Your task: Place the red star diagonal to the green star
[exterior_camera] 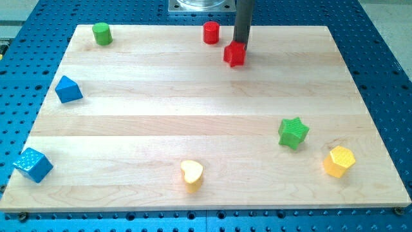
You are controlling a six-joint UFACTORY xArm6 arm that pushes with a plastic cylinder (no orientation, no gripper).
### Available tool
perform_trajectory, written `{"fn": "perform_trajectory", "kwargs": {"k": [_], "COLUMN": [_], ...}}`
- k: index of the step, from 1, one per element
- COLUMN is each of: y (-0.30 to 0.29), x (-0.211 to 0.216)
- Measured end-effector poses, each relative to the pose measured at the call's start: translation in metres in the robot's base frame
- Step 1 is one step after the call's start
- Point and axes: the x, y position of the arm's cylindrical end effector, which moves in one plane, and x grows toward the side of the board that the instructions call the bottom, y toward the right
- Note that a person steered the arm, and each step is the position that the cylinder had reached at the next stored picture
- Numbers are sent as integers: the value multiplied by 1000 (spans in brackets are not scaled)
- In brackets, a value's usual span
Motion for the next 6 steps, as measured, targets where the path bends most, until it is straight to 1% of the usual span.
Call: {"fn": "perform_trajectory", "kwargs": {"k": [1, 2, 3, 4, 5, 6], "y": [49, 49, 13, -35, 0, 21], "x": [89, 58, 11, 23, 87, 94]}}
